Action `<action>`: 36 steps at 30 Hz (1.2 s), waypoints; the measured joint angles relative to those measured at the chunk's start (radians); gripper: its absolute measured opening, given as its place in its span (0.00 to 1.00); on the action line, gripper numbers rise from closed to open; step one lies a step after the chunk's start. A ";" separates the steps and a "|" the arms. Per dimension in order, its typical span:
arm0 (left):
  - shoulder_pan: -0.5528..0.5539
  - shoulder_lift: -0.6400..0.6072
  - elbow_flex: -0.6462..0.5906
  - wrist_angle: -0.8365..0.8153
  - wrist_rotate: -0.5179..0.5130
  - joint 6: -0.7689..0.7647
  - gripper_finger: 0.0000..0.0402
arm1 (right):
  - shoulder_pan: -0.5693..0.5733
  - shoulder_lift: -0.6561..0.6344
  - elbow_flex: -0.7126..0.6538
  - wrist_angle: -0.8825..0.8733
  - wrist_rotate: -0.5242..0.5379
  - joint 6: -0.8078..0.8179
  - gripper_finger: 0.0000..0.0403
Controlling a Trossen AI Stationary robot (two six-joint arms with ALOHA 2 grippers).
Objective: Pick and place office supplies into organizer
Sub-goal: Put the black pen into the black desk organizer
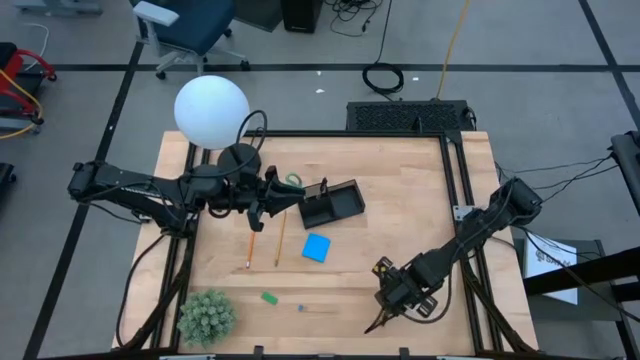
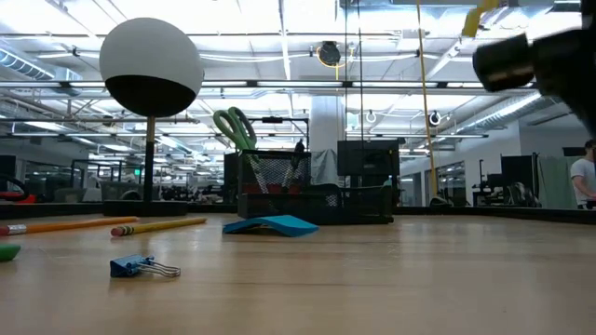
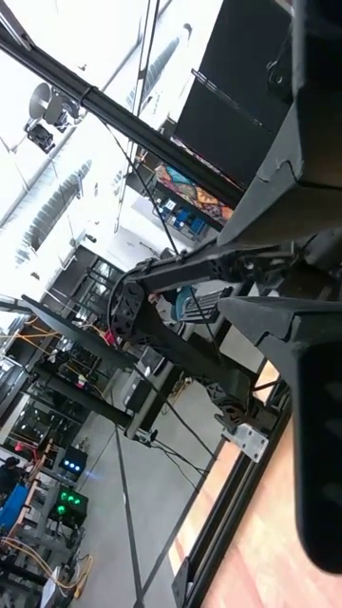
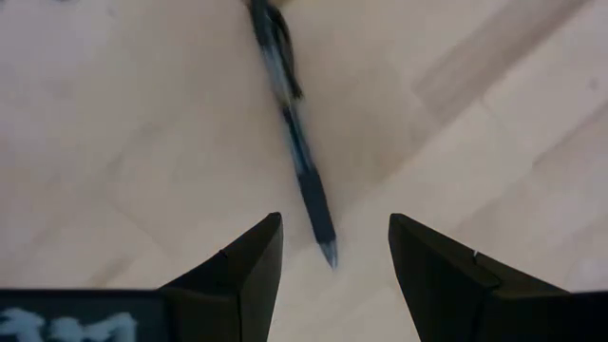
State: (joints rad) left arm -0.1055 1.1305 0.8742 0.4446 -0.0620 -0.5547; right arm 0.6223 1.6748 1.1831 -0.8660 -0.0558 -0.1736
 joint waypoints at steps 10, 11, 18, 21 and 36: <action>0.000 0.000 0.000 0.000 0.000 0.000 0.22 | 0.002 -0.052 -0.124 0.120 -0.053 -0.026 0.45; 0.000 0.000 0.000 0.000 0.000 0.000 0.22 | 0.002 -0.052 -0.134 0.126 -0.052 -0.027 0.45; 0.000 0.000 0.000 0.000 0.000 0.000 0.22 | 0.002 -0.052 -0.167 0.162 -0.050 -0.079 0.45; 0.000 0.000 0.000 0.000 0.000 0.000 0.22 | -0.006 -0.052 -0.167 0.179 -0.049 -0.103 0.45; 0.000 0.000 0.000 0.000 0.000 0.000 0.22 | -0.046 -0.004 -0.174 0.237 -0.050 -0.224 0.45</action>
State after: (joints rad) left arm -0.1051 1.1309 0.8742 0.4450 -0.0620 -0.5545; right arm 0.5764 1.6709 1.0090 -0.6291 -0.1061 -0.3973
